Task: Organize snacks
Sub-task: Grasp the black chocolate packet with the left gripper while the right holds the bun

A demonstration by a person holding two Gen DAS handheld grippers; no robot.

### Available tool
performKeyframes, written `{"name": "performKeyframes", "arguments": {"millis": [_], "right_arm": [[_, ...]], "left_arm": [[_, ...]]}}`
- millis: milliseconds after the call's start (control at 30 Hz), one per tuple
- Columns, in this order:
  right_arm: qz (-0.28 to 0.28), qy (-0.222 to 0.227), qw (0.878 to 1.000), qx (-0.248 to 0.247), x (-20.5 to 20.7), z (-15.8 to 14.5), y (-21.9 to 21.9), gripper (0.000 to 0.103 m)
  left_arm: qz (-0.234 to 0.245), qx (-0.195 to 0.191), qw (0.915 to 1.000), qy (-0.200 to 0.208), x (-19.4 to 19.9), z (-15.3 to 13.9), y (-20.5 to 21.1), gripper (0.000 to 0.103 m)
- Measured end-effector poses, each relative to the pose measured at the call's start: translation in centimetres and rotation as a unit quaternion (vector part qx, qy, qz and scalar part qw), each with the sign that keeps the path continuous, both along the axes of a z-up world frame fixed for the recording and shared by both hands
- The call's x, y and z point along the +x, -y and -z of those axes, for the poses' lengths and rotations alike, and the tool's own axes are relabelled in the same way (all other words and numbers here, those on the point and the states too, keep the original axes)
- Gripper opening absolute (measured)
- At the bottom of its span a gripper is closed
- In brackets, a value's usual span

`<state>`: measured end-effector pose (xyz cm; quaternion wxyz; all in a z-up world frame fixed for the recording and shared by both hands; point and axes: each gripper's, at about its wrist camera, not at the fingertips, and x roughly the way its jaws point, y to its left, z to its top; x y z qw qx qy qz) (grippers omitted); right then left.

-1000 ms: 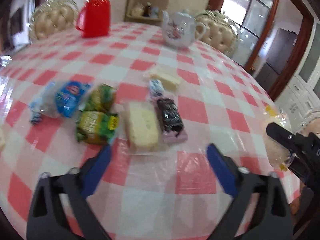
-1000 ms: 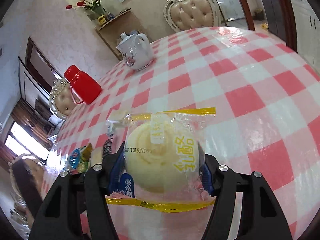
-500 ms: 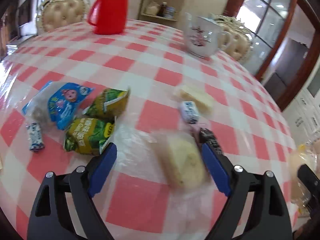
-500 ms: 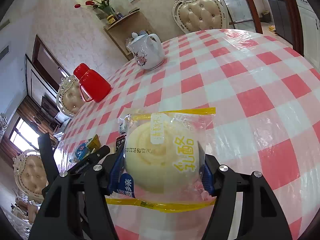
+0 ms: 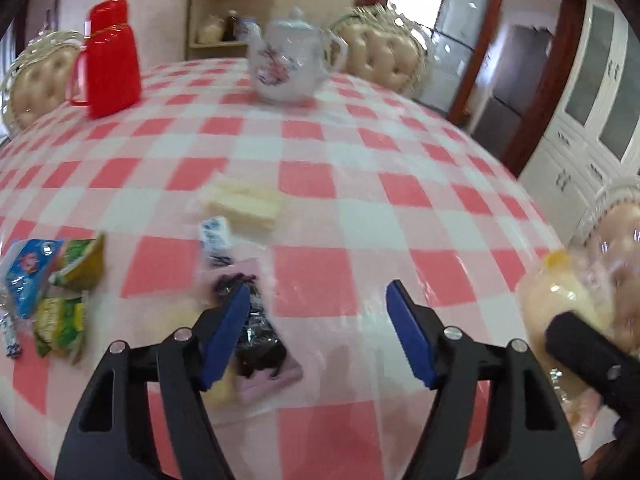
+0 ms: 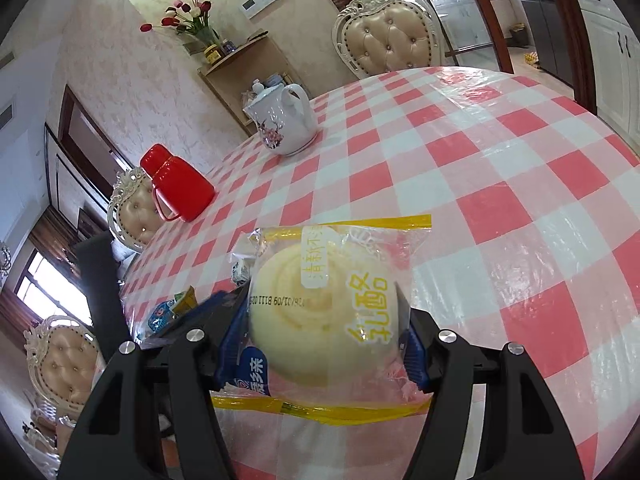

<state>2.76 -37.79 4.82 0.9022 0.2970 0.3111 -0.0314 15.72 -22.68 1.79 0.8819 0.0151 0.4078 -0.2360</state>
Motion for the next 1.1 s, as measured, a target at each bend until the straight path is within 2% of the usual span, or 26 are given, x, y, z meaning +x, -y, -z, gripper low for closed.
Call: {"name": "performKeyframes", "arguments": {"millis": [100, 167, 200, 267, 367, 433, 500, 533, 567, 600, 633, 700, 800, 867, 1100], "right_arm": [[-0.001, 0.003, 1.0, 0.002, -0.1, -0.2, 0.0, 0.064], [-0.002, 0.004, 1.0, 0.005, -0.1, -0.2, 0.1, 0.064], [-0.002, 0.004, 1.0, 0.006, -0.1, -0.2, 0.2, 0.064], [-0.004, 0.006, 1.0, 0.007, -0.2, -0.2, 0.1, 0.064], [-0.006, 0.01, 1.0, 0.007, -0.3, -0.4, 0.0, 0.064], [-0.005, 0.011, 1.0, 0.008, -0.3, -0.5, 0.1, 0.064], [-0.002, 0.011, 1.0, 0.01, -0.4, -0.5, 0.2, 0.064], [-0.001, 0.011, 1.0, 0.011, -0.4, -0.5, 0.3, 0.064], [0.0, 0.012, 1.0, 0.011, -0.4, -0.4, 0.3, 0.064], [0.0, 0.012, 1.0, 0.01, -0.4, -0.5, 0.3, 0.064], [-0.001, 0.012, 1.0, 0.007, -0.3, -0.5, 0.2, 0.064], [-0.002, 0.013, 1.0, 0.003, -0.3, -0.4, 0.1, 0.064], [0.003, 0.01, 1.0, -0.008, -0.1, 0.0, 0.0, 0.063], [0.005, 0.0, 1.0, -0.011, 0.2, 0.6, 0.0, 0.063], [0.003, -0.023, 0.999, -0.029, 1.2, 2.1, -0.5, 0.063]], "left_arm": [[-0.009, 0.004, 0.9999, -0.004, 0.5, 0.4, -0.7, 0.071], [-0.034, 0.025, 0.999, -0.017, 1.2, 0.9, -1.7, 0.074], [-0.037, 0.013, 0.9989, -0.024, 1.5, 1.0, -2.7, 0.076], [-0.058, 0.019, 0.9976, -0.033, 1.8, 0.9, -3.7, 0.078], [-0.042, -0.002, 0.9983, -0.04, 1.5, 0.4, -3.6, 0.078], [-0.02, 0.002, 0.9991, -0.037, 0.9, 0.4, -2.4, 0.078], [-0.001, 0.026, 0.9991, -0.033, 0.1, 0.7, -0.7, 0.077], [-0.001, 0.038, 0.9986, -0.036, 0.0, 1.1, -0.2, 0.064], [-0.006, 0.051, 0.9981, -0.035, -0.1, 1.5, 0.1, 0.059], [-0.009, 0.062, 0.9978, -0.021, -0.4, 1.5, 0.2, 0.033], [-0.011, 0.066, 0.9977, -0.016, -0.4, 1.5, 0.1, 0.022], [-0.009, 0.021, 0.9991, -0.035, -0.3, 1.4, -0.9, 0.022], [-0.016, 0.025, 0.9995, -0.009, -1.0, 0.8, -1.4, 0.021], [-0.024, 0.017, 0.9996, -0.003, -1.4, 0.4, -1.8, 0.021], [-0.056, 0.029, 0.9977, 0.025, -3.8, -0.2, -3.3, 0.022]]}}
